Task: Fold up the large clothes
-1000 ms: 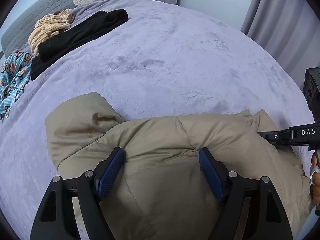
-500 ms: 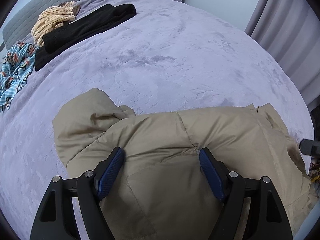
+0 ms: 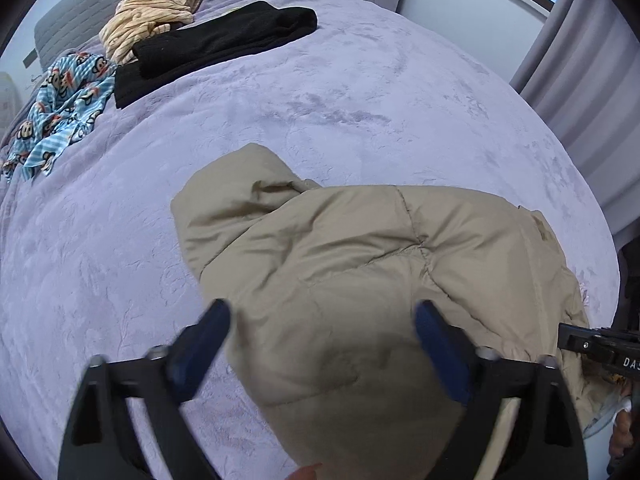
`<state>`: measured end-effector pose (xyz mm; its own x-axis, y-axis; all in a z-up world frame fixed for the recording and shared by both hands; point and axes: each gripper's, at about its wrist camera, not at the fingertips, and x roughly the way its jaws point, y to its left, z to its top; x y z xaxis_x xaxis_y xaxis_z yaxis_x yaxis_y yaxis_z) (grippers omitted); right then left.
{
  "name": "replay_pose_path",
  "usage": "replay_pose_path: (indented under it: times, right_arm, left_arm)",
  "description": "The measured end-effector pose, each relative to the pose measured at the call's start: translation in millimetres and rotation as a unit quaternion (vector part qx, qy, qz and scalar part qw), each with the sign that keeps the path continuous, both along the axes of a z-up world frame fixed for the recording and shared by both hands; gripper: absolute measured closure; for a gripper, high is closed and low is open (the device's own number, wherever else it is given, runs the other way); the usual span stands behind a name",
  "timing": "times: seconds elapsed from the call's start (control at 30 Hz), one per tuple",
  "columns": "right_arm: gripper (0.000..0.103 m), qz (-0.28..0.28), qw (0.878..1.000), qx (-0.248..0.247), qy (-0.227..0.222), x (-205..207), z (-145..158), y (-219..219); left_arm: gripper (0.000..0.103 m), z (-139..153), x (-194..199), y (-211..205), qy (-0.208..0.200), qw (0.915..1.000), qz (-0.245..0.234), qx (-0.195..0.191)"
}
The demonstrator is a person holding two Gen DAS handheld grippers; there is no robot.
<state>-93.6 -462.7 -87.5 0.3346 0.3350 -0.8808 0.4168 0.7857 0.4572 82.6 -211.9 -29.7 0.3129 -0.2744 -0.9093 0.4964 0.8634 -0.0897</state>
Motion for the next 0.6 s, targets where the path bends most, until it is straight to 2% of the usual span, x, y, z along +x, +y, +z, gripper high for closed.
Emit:
replay_pose_path:
  times: [0.27, 0.47, 0.5, 0.53, 0.57, 0.6]
  right_arm:
    - [0.095, 0.006, 1.0, -0.009, 0.001, -2, 3, 2]
    - [0.094, 0.013, 1.0, -0.02, -0.003, -2, 15, 1]
    - [0.085, 0.014, 1.0, -0.023, -0.007, -3, 18, 0]
    - [0.064, 0.013, 0.999, -0.026, -0.012, -3, 22, -2]
    - [0.048, 0.011, 0.999, -0.029, -0.017, -5, 25, -3]
    - [0.027, 0.009, 0.999, -0.033, -0.025, -6, 28, -5]
  left_arm:
    - [0.0, -3, -13, 28, 0.04, 0.9985, 0.018, -0.031]
    - [0.0, -23, -17, 58, 0.117, 0.9894, 0.052, -0.067]
    - [0.0, -25, -19, 63, 0.121, 0.9883, 0.059, -0.072]
    - [0.0, -27, -20, 67, 0.123, 0.9876, 0.064, -0.075]
    - [0.0, -29, -22, 69, 0.127, 0.9867, 0.066, -0.077]
    - [0.0, -32, -23, 72, 0.136, 0.9851, 0.068, -0.081]
